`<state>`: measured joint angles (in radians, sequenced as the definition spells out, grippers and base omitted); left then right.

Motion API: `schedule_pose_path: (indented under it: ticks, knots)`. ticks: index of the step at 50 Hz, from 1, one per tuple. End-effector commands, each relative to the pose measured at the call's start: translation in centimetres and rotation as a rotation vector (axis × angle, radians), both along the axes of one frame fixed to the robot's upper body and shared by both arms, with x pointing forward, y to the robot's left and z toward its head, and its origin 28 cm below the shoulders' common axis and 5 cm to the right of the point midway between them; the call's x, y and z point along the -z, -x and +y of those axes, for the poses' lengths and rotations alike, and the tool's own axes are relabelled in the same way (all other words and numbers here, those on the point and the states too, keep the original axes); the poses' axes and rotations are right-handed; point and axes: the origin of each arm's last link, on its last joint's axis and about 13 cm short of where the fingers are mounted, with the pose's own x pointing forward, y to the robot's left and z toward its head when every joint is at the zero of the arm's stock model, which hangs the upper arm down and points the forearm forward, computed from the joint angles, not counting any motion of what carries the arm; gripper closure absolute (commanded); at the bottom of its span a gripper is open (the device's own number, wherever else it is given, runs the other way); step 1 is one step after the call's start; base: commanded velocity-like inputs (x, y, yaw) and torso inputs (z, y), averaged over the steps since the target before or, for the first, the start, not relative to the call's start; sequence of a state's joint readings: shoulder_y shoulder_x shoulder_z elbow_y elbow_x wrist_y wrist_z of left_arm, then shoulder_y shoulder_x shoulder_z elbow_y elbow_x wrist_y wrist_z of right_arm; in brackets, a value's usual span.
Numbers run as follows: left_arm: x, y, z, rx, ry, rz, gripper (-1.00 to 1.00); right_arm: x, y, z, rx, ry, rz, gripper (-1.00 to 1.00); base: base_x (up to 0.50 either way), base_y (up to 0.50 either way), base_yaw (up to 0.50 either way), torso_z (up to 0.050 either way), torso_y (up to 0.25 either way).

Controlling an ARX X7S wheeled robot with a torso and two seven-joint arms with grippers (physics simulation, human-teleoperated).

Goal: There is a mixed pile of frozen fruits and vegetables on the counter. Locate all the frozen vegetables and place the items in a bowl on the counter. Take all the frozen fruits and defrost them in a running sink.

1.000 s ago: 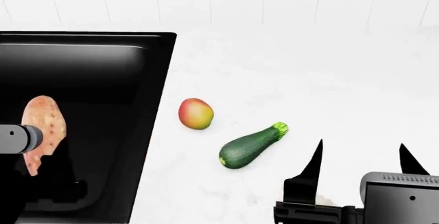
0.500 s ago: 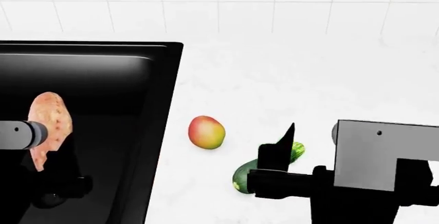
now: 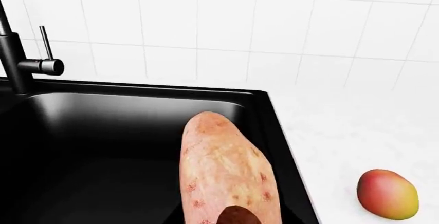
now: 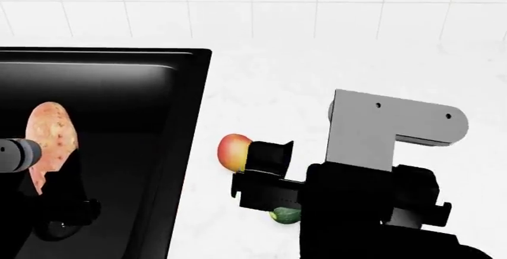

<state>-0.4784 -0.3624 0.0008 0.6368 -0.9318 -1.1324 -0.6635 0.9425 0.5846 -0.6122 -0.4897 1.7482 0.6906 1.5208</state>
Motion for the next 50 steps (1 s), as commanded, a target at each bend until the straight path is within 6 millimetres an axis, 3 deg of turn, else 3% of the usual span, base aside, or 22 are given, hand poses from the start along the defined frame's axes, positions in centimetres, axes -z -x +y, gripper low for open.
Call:
schedule_pose_path:
  ticks: [1,10,31,50]
  knots:
    - [-1.0,-0.4,-0.2,0.007,-0.004,-0.024,1.00,1.6,-0.2,0.5,0.117,0.043,0.105,-1.00,0.00,0.00,0.00,0.000,0.000]
    - [-0.8,-0.5,-0.8,0.039,0.001,-0.020,1.00,2.1,-1.0,1.6,0.080,0.023,0.147,-1.00,0.00,0.00,0.00,0.000,0.001]
    - [-0.7,-0.4,-0.8,0.047,0.001,-0.018,1.00,3.9,-4.8,2.1,0.103,-0.107,0.224,-1.00,0.00,0.00,0.00,0.000,0.000]
    - [-0.6,-0.5,-0.8,0.046,0.004,-0.017,1.00,5.2,-6.4,3.0,0.068,-0.186,0.300,-1.00,0.00,0.00,0.00,0.000,0.001]
